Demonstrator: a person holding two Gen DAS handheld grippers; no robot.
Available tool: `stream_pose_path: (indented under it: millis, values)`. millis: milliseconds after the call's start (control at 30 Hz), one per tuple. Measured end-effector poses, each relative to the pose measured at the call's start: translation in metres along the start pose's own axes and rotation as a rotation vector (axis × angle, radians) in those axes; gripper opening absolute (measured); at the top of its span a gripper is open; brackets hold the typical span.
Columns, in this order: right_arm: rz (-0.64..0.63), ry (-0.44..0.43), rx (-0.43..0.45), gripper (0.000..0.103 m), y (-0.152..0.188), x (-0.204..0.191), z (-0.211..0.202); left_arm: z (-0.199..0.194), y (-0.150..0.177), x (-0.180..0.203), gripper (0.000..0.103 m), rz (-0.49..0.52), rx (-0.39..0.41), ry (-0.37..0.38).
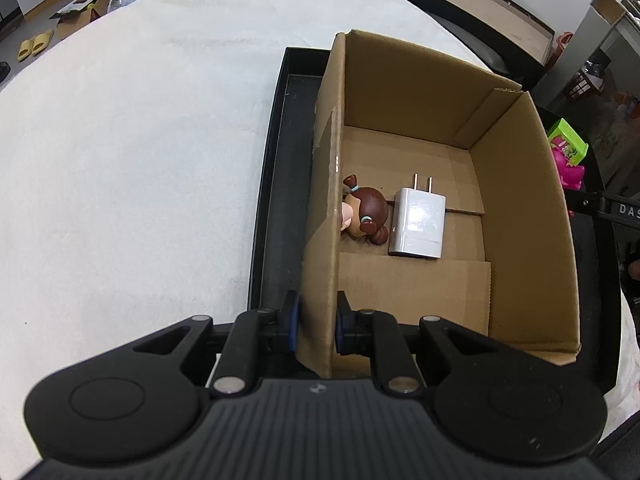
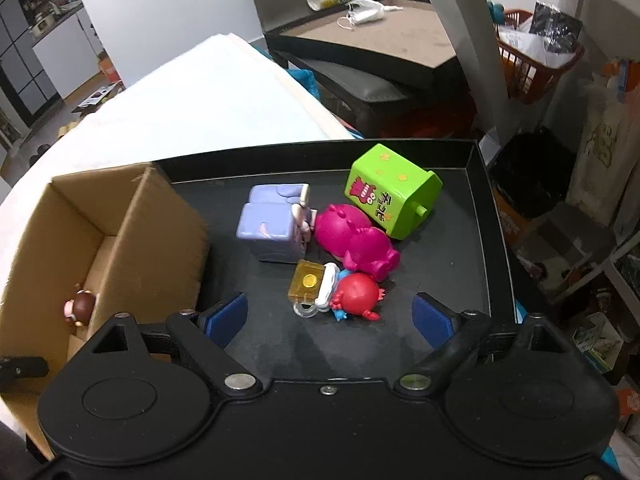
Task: Organize rigid objects
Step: 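Move the right gripper back over the remaining toys on the tray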
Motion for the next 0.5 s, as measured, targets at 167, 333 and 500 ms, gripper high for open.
stream_pose_path:
  millis: [167, 333, 500]
  values:
    - [0.008, 0.024, -0.005, 0.089, -0.005, 0.0, 0.011, 0.003, 0.0, -0.002, 0.016, -0.022, -0.014, 0.003]
    - [0.031, 0.054, -0.018, 0.089, -0.008, 0.005, 0.024, 0.006, -0.002, -0.002, 0.016, -0.023, -0.026, 0.002]
    - [0.016, 0.07, -0.032, 0.089, -0.008, 0.003, 0.031, 0.007, -0.004, 0.0, 0.016, -0.019, -0.032, -0.008]
Point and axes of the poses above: each gripper's, at about its wrist camera, not at the fingertips, and z roughly the way its jaws point, x to its right, y to its underside, the point moved 6 cm from there along z, roughly the way its jaws point, and after that the axes turned 9 degrees about -x, right-handed, at the moved point
